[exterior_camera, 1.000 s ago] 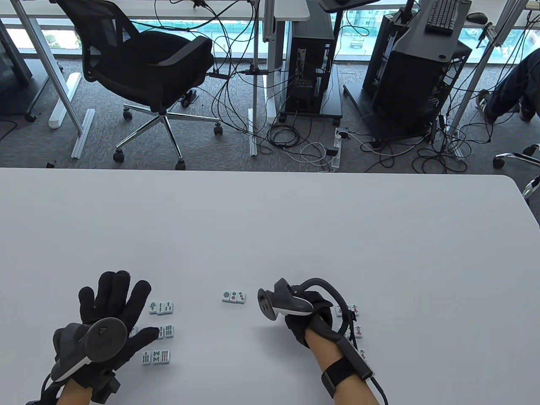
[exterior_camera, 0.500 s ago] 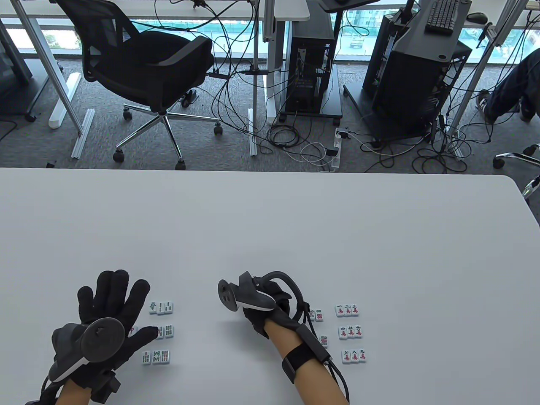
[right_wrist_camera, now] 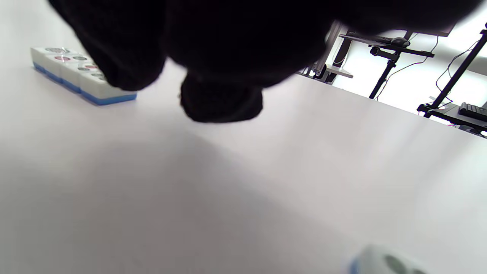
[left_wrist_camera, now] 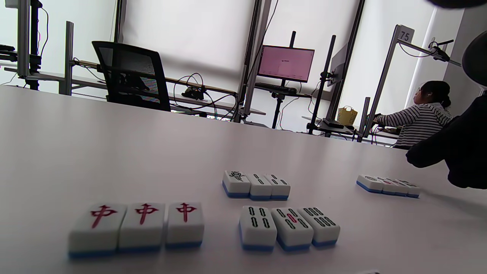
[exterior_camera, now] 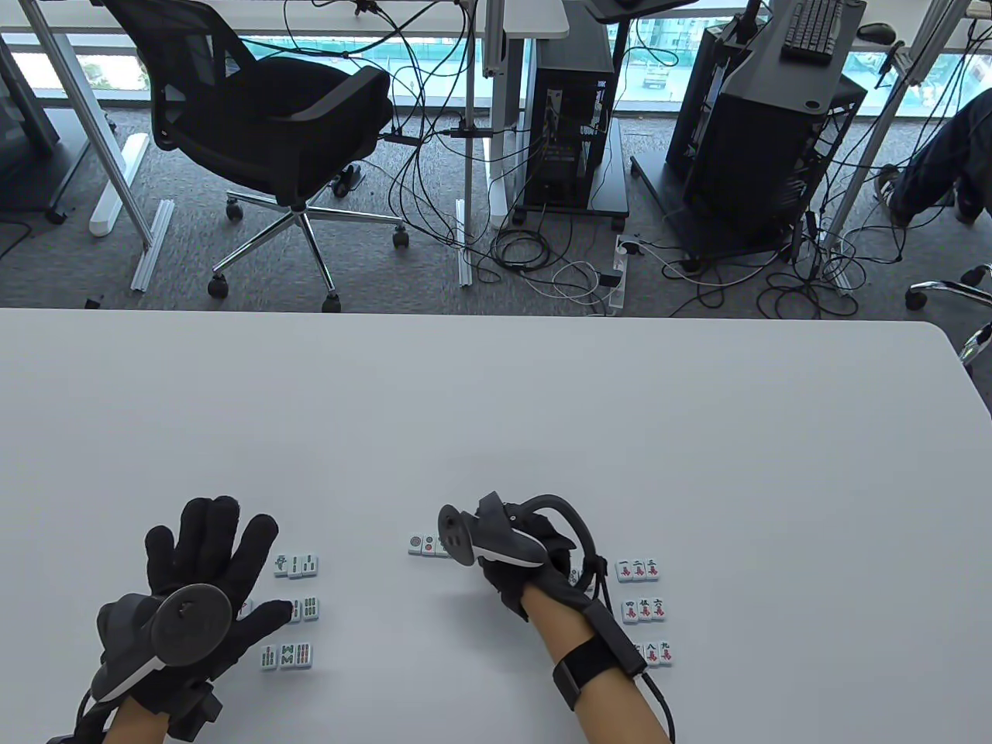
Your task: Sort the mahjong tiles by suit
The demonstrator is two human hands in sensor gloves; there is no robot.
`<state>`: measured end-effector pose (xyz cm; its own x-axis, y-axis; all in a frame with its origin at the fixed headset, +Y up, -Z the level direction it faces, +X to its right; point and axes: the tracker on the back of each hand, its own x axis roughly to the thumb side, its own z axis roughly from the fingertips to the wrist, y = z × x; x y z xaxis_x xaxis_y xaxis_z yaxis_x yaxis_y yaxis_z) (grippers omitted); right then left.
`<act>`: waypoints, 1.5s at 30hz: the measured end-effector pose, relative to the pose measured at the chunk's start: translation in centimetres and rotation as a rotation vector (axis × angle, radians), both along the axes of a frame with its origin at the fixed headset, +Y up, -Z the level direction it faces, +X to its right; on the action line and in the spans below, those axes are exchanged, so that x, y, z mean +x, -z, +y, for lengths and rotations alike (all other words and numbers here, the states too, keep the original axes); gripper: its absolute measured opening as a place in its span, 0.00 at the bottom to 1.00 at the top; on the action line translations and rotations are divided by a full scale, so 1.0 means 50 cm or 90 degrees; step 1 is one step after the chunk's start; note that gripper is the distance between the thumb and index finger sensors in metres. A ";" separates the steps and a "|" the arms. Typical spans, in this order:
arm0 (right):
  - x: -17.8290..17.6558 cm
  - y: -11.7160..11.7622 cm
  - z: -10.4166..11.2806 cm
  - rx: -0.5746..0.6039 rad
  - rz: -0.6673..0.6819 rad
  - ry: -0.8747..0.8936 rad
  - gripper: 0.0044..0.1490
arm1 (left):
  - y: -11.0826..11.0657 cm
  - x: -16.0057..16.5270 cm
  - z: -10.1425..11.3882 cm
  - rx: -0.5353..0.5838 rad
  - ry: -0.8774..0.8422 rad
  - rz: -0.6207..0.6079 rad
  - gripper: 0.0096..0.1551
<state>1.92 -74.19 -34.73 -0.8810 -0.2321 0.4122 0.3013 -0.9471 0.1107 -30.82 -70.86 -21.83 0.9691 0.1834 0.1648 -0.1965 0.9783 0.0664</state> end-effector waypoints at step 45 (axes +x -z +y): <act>-0.079 -0.004 -0.052 0.033 0.043 0.063 0.35 | -0.001 0.000 0.001 0.005 -0.006 -0.002 0.55</act>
